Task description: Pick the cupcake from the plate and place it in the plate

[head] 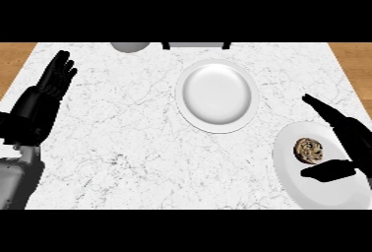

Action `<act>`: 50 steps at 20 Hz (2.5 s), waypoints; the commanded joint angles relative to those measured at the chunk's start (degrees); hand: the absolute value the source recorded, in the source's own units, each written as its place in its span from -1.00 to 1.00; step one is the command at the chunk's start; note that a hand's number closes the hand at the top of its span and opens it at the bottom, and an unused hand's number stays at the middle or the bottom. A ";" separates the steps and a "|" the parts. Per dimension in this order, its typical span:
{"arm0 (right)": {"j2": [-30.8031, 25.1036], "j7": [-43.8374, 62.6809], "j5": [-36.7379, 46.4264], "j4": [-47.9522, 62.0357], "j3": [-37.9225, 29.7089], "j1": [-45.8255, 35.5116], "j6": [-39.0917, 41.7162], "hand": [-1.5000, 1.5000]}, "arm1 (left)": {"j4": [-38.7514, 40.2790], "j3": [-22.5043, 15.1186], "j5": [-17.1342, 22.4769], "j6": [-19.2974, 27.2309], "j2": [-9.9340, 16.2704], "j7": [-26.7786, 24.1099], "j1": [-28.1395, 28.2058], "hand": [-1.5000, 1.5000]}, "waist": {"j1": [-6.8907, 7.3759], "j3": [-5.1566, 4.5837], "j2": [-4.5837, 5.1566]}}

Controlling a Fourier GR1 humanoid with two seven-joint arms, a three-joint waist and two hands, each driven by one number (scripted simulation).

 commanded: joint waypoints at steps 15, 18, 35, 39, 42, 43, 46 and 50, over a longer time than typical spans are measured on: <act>3.42 26.69 9.69 3.29 4.32 -7.73 23.88 -1.00 | -5.36 1.65 -1.11 -2.06 -2.53 3.99 1.84 0.00 | 0.91 0.35 0.19; 3.61 30.71 11.76 1.10 3.30 -6.28 25.58 -1.00 | -3.93 3.64 -1.72 -3.51 -1.23 3.28 1.10 0.00 | 0.56 0.33 0.13; 13.90 14.58 24.77 24.17 -4.88 -8.74 30.77 -1.00 | 1.86 4.96 -7.03 -6.05 -7.66 -1.43 -0.86 0.00 | 0.57 0.34 0.26; 16.71 15.05 29.35 24.94 -4.99 -5.88 29.01 -1.00 | -3.85 5.53 -7.30 -5.41 -7.77 5.48 -1.10 0.00 | 0.55 0.34 0.18; 19.46 17.10 33.66 29.51 -3.18 -9.14 27.44 -1.00 | -5.49 6.97 -5.59 -8.03 -6.26 4.64 2.21 0.00 | 1.06 0.35 0.20; 14.78 8.92 34.02 29.71 -4.96 -4.48 26.00 -1.00 | -1.13 7.01 -7.26 -7.46 -7.42 1.86 -0.30 0.00 | 0.49 0.35 0.22; 18.01 5.84 34.50 26.66 -5.57 -5.91 15.77 1.00 | -0.99 7.60 -7.21 -7.20 -7.02 0.26 1.60 0.00 | 0.58 0.37 0.16; 21.80 19.85 37.60 26.25 -8.21 0.11 8.23 1.00 | -1.11 6.55 -7.91 -6.34 -8.40 1.03 1.65 0.00 | -0.89 0.30 -0.13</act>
